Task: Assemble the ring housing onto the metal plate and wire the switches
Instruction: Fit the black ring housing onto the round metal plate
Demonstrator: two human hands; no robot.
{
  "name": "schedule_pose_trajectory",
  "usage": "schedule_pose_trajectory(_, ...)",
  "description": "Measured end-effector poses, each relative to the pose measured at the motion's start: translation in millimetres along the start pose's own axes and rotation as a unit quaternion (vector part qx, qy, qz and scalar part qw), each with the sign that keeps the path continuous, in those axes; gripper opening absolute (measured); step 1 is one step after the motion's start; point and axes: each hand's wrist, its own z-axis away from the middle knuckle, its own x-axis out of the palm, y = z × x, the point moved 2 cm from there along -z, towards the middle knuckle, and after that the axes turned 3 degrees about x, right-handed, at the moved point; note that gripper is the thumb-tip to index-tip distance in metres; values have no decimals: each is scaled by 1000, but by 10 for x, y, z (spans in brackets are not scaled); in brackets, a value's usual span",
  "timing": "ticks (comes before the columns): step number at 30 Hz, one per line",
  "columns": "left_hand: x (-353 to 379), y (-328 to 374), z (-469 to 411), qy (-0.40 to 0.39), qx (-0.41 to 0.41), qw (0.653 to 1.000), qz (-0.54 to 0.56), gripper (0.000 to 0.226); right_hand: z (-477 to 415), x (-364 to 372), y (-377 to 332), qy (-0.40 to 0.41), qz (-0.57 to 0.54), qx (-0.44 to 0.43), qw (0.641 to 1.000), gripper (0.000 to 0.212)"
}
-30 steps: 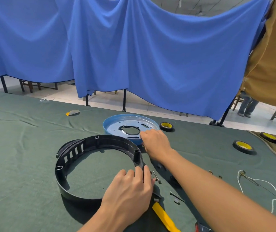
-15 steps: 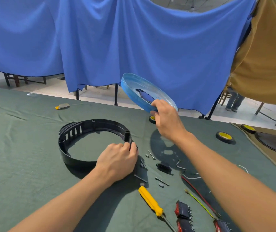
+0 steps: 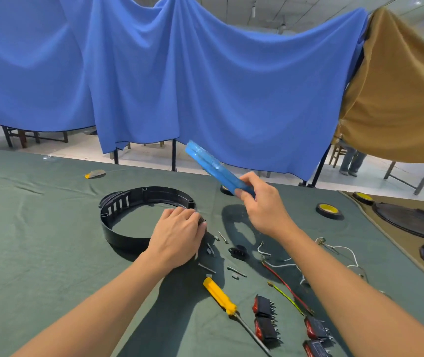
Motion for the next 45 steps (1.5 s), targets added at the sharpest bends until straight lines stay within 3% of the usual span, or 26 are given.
schedule_pose_trajectory(3, -166, -4, 34, -3, -70, 995, 75, 34, 151, -148, -159, 11, -109, 42, 993, 1)
schedule_pose_trajectory(7, -448, 56, 99, -22, -171, 960, 220, 39, 394, -362, -346, 36, -271, 96, 957, 5)
schedule_pose_trajectory(13, -781, 226, 212, -22, -211, 925, 315, 50, 693, -608, -433, 46, -495, 164, 852, 10)
schedule_pose_trajectory(18, -999, 302, 332, 0, -267, 887, 378, 60, 1045, -794, -420, 41, -630, 217, 744, 27)
schedule_pose_trajectory(21, -1111, 288, 381, 36, -320, 831, 455, 60, 1254, -846, -410, 19, -670, 234, 704, 37)
schedule_pose_trajectory(25, -1186, 218, 444, 83, -411, 695, 584, 32, 1431, -789, -383, -4, -660, 267, 702, 34)
schedule_pose_trajectory(27, -1207, 163, 542, 90, -446, 653, 605, 35, 1474, -743, -405, -28, -617, 270, 739, 32)
schedule_pose_trajectory(31, -1190, 1, 734, 59, -476, 601, 640, 33, 1518, -604, -396, -67, -460, 248, 850, 28)
schedule_pose_trajectory(34, -1197, -112, 844, 70, -477, 589, 649, 37, 1542, -438, -336, -58, -318, 236, 916, 32)
schedule_pose_trajectory(38, -1164, -321, 1072, 71, -480, 574, 659, 45, 1636, -193, -243, -53, -107, 155, 981, 26)
schedule_pose_trajectory(40, -1120, -443, 1193, 43, -480, 557, 676, 46, 1684, -74, -192, -64, 102, 116, 986, 24)
schedule_pose_trajectory(42, -1079, -533, 1292, 13, -480, 549, 684, 44, 1724, 34, -209, -99, 262, 74, 957, 29)
schedule_pose_trajectory(45, -1030, -587, 1355, 5, -478, 573, 666, 36, 1744, 187, -276, -131, 349, 12, 928, 37)
